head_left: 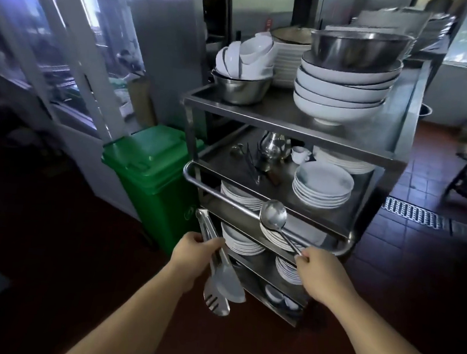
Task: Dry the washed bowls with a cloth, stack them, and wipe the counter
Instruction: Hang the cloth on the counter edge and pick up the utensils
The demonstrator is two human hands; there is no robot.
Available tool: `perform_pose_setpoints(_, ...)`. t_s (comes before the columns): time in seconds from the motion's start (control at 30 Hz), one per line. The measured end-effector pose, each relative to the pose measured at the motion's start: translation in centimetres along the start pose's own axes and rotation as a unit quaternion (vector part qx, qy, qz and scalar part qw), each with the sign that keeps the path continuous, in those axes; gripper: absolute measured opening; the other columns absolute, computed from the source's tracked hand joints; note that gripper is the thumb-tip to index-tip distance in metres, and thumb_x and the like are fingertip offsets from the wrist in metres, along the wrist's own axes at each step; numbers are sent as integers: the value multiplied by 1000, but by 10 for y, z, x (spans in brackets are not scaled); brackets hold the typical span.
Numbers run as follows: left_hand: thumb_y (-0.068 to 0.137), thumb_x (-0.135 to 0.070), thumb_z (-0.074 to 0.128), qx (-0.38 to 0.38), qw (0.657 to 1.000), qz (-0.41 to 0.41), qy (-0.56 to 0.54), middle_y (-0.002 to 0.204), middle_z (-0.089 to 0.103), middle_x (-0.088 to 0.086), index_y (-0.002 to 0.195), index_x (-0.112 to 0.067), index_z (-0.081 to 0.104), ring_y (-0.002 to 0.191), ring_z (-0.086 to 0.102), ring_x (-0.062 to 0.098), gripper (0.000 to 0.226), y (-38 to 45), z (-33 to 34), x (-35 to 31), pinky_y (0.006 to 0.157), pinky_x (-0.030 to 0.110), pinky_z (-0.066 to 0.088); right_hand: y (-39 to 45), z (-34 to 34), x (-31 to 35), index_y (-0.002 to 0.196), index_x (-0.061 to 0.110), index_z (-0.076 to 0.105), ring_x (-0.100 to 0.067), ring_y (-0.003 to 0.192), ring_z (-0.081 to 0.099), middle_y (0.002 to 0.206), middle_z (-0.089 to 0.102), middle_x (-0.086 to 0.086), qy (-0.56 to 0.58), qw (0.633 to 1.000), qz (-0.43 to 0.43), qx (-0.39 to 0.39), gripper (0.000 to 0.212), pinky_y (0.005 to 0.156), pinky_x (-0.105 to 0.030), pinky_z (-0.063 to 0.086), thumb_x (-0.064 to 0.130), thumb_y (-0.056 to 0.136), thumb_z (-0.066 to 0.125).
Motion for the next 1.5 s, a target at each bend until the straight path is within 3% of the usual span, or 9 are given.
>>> perform_pose_setpoints(0.1,71,-57,85,1,1000,-8,-23,90,77,5,100,-25,66,72,74,22,48,33,10,-19,56,31,58,35,-3,1,68,15,52,-9,60,53,65,59,1,12,1000,10,6,37,56,-42,34,26,104,54)
perform_pose_setpoints(0.33,51,-65,86,39,997,-22,-64,83,81,5,101,-20,71,78,80,31,70,141,35,-61,75,55,67,124,3,16,69,18,46,-12,63,51,68,53,4,-15,1000,15,9,40,53,-33,32,31,106,53)
perform_pose_setpoints(0.53,70,-53,88,103,992,-15,-71,74,79,4,97,-13,76,60,76,22,50,256,60,-105,54,30,55,214,16,47,68,16,44,-32,74,61,65,52,0,-31,999,30,-6,41,62,-35,34,30,105,56)
perform_pose_setpoints(0.67,78,-44,88,126,989,-15,-75,80,81,3,96,-18,77,65,79,20,33,323,70,-127,53,33,61,262,28,69,74,17,51,-34,88,68,84,71,-11,-61,997,56,-12,35,65,-32,32,33,105,56)
perform_pose_setpoints(0.83,77,-44,89,130,990,-32,-48,64,76,2,87,-11,76,54,75,18,37,386,80,-143,49,31,58,297,43,84,80,19,58,-27,80,66,75,58,1,-30,996,89,-6,30,66,-31,36,36,105,56)
perform_pose_setpoints(0.93,69,-50,87,139,988,-44,-44,81,79,17,89,-4,78,71,77,33,52,414,89,-152,65,45,63,311,45,88,89,16,66,-25,76,66,77,64,-1,-24,995,97,-6,29,66,-33,41,37,105,56)
perform_pose_setpoints(1.07,78,-49,86,137,988,-69,-27,92,79,12,98,-9,74,75,78,29,46,448,102,-158,53,32,60,324,39,85,89,17,66,-29,84,69,77,63,-1,-21,993,112,-13,27,69,-34,45,38,104,57)
perform_pose_setpoints(1.3,79,-43,85,157,985,-61,26,95,78,5,90,-16,73,81,77,23,31,480,129,-164,54,32,62,334,35,77,84,23,64,-28,81,68,77,66,-3,-28,990,135,-30,23,68,-32,41,35,103,59)
perform_pose_setpoints(1.5,77,-41,89,143,985,-71,69,110,72,9,114,-9,69,87,74,26,53,502,139,-160,51,33,61,333,34,69,82,25,61,-20,68,57,68,56,5,-25,987,157,-37,26,66,-31,38,36,105,58)
Point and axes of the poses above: each hand's wrist, its own y-axis towards the middle knuckle, its own z-axis out of the palm, x = y × z, the point moved 8 cm from there along y, towards the middle knuckle
